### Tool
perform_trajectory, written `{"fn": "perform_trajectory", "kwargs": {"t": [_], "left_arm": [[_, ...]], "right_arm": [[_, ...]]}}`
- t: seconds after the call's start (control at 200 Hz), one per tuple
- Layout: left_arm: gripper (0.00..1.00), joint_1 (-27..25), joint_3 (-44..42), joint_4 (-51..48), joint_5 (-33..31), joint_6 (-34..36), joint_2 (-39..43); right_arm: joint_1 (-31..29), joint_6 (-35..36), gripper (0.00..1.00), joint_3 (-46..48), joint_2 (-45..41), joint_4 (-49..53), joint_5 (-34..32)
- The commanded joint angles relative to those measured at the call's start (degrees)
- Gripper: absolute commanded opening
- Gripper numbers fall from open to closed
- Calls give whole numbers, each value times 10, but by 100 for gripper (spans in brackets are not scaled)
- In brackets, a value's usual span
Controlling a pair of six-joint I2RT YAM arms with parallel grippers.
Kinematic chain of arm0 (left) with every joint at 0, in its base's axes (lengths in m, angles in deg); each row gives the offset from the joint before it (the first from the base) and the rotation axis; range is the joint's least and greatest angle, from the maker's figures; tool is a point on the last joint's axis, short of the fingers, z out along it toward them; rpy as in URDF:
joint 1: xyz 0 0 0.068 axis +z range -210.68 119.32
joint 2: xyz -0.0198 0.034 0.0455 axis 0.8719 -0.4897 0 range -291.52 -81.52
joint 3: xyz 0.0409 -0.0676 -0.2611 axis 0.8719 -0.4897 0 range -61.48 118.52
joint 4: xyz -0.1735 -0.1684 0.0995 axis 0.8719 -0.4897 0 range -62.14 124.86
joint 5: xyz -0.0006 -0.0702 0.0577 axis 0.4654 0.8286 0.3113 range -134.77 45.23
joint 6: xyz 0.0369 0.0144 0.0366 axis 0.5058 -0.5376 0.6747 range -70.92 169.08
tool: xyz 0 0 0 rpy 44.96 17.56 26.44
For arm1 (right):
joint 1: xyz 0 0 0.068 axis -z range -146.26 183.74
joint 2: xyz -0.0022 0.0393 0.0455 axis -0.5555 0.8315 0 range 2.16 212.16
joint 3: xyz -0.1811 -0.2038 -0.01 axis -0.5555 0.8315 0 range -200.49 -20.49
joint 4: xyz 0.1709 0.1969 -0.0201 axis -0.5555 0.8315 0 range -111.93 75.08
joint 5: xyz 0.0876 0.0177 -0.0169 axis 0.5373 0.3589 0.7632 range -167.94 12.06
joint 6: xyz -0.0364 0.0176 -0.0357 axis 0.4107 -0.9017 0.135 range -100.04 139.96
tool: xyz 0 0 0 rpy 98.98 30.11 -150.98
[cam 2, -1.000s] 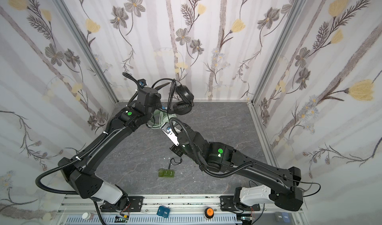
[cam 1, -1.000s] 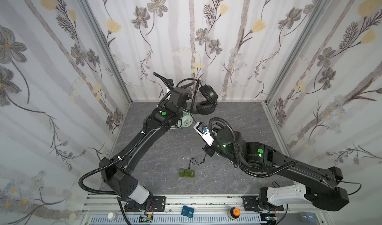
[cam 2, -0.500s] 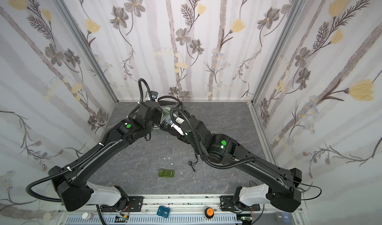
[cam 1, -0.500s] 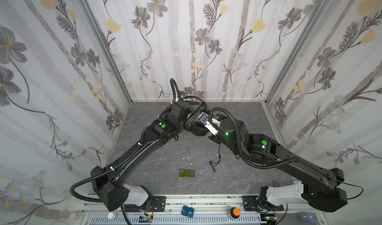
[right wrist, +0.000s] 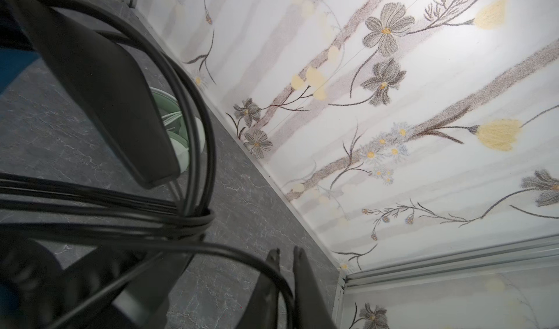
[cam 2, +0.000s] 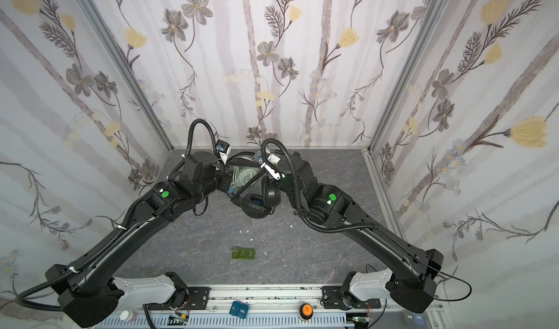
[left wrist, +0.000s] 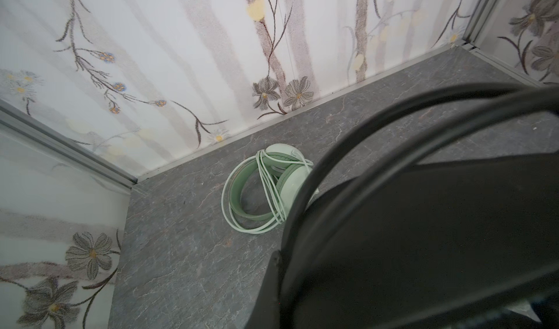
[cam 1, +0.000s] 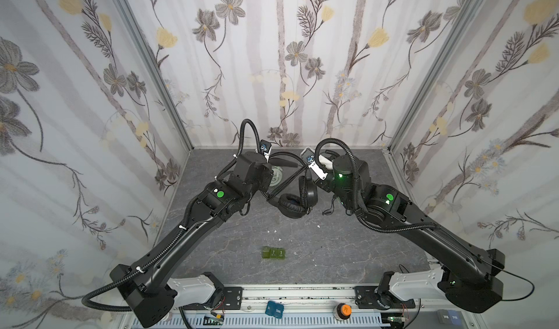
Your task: Wrap the headphones
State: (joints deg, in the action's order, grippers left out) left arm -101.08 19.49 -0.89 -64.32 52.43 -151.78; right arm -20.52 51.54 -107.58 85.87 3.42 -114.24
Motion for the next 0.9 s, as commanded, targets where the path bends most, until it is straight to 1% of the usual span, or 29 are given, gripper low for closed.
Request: {"fn": "perform_trajectory", "kwargs": {"t": [0.0,0.24,0.37,0.385,0.46,0.47,0.49,0.669,0.894], "left_arm": [[0,2,3,-4,42,-18,16],[0,2,18,-14,91,-37,34],[0,2,19,-9,102,-50,41],[0,2,35,-9,103,-52,42],[0,4,49,-7,115,-60,44],[0,4,51,-7,117,-61,44],[0,4,54,-6,120,-62,44],[0,4,102,-14,149,-63,40],[0,4,151,-1,192,-85,32]], "right_arm": [[17,-10,13,-3,-1,-37,14],[50,-39,16,14,-7,-53,67],[61,-51,19,33,-12,-62,85],[62,-53,19,36,-13,-63,87],[64,-66,20,48,-19,-68,102],[78,-68,20,50,-20,-69,106],[84,-73,20,53,-21,-70,111],[108,-111,22,82,-42,-92,145],[140,-164,22,119,-60,-135,200]]}}
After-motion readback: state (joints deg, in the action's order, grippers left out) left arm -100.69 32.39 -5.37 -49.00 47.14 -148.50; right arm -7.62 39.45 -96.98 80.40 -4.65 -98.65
